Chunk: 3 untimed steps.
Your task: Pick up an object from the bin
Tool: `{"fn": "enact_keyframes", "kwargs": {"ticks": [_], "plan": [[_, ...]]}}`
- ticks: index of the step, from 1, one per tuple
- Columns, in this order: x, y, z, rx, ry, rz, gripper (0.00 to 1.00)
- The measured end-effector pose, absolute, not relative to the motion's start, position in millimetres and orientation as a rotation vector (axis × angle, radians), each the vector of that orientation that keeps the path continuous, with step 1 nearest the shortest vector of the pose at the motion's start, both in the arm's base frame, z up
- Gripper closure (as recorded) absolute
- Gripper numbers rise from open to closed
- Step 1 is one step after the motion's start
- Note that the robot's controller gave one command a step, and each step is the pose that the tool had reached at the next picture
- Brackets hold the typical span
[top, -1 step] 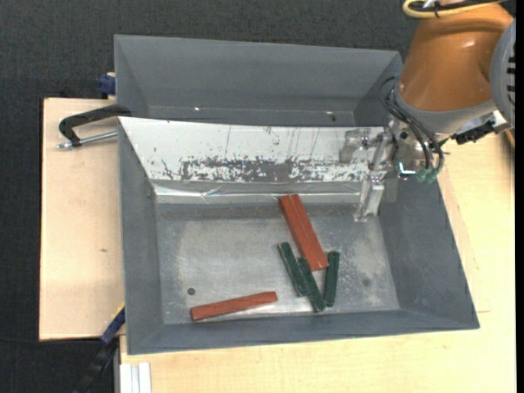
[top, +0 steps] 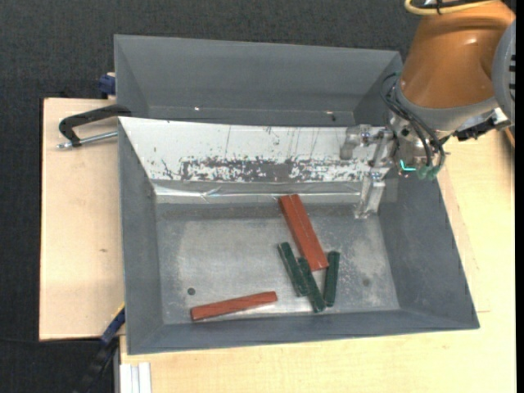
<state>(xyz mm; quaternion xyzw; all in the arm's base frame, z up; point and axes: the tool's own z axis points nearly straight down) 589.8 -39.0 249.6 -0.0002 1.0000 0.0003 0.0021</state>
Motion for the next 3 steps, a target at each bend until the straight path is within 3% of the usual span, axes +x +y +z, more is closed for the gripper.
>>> {"fn": "enact_keyframes", "kwargs": {"ticks": [1,2,3], "plan": [[565.4,-34.7,203.8,-0.097,3.132,0.0,0.0],[568.4,10.1,155.1,-0.187,3.131,-0.002,0.0],[544.1,25.8,91.2,-0.412,3.108,0.007,0.0]]}}
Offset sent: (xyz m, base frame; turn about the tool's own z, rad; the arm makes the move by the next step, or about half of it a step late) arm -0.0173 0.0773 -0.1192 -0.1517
